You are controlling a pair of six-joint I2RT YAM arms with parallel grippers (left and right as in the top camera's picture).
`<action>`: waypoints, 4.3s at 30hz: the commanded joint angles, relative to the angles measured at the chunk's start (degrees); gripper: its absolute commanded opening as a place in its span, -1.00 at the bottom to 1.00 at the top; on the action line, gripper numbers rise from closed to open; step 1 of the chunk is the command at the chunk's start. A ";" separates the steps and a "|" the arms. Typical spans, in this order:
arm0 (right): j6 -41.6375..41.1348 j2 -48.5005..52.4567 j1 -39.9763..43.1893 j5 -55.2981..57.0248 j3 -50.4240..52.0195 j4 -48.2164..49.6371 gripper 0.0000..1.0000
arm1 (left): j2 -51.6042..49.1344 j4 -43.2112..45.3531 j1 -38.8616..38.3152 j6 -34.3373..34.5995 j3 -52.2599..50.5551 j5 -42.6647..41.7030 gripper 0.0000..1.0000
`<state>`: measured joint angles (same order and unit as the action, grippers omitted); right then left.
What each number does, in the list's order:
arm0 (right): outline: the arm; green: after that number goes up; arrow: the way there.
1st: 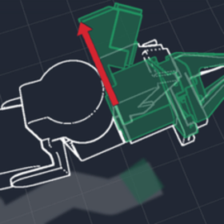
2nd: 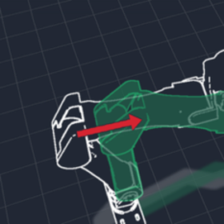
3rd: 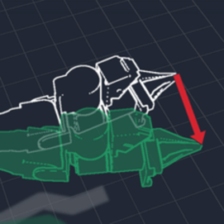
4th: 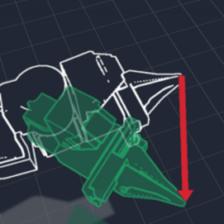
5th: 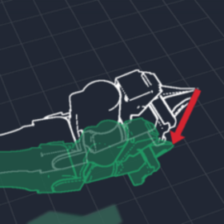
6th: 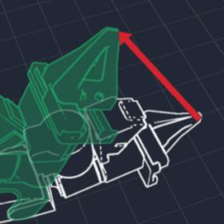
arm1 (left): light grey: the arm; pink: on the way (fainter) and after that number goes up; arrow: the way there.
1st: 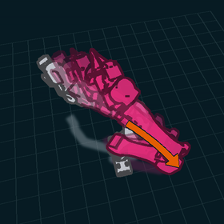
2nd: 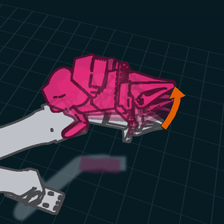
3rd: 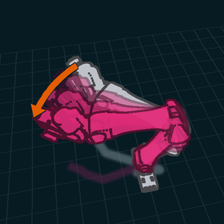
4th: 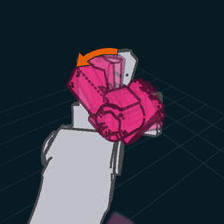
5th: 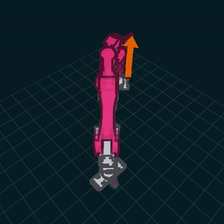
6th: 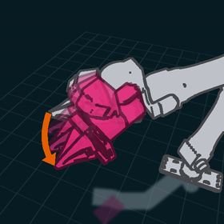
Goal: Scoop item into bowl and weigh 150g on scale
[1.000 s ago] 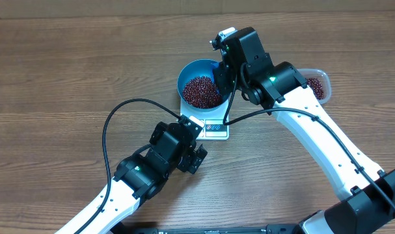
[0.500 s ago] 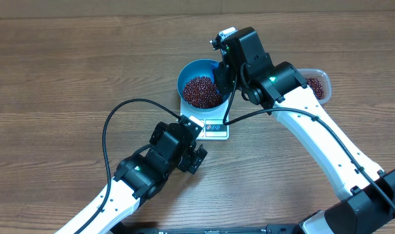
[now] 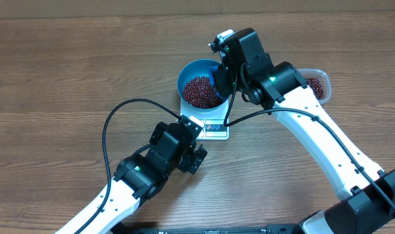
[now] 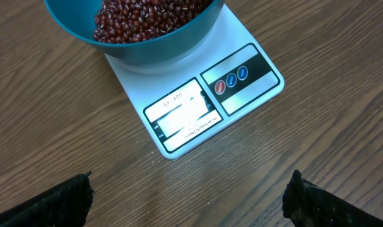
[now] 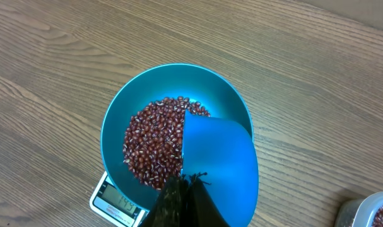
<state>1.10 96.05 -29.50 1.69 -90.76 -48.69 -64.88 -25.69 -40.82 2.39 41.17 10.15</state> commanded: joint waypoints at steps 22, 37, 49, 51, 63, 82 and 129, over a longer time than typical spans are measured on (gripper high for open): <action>0.90 -1.86 0.37 -0.35 -1.79 0.13 -0.92 | 0.39 0.17 0.31 -1.11 -0.68 0.76 1.00; 5.38 -1.86 0.37 -2.27 -1.79 -1.14 -0.92 | 0.39 0.17 0.31 -1.14 -0.68 0.79 0.99; 1.55 -1.86 0.39 -2.27 -1.79 -1.14 -0.92 | 0.39 0.17 0.31 -1.14 -0.68 0.79 0.99; -4.02 -1.86 0.39 -3.30 -1.79 -1.16 -0.92 | 0.39 0.17 0.31 -1.14 -0.68 0.79 0.99; -27.15 -1.86 2.64 -8.33 -1.79 0.15 -0.92 | 0.39 0.17 0.31 -1.14 -0.68 0.79 0.99; -34.34 -1.86 17.55 -22.56 -1.79 4.00 -0.92 | 0.39 0.17 0.31 -1.11 -0.68 0.79 0.99; 12.52 -1.88 32.15 12.66 -1.79 -4.76 -0.92 | 0.39 0.17 0.31 -1.11 -0.68 0.79 0.99</action>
<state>10.72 96.05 5.13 7.27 -90.76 -53.98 -64.88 -25.69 -40.82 2.39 41.17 10.15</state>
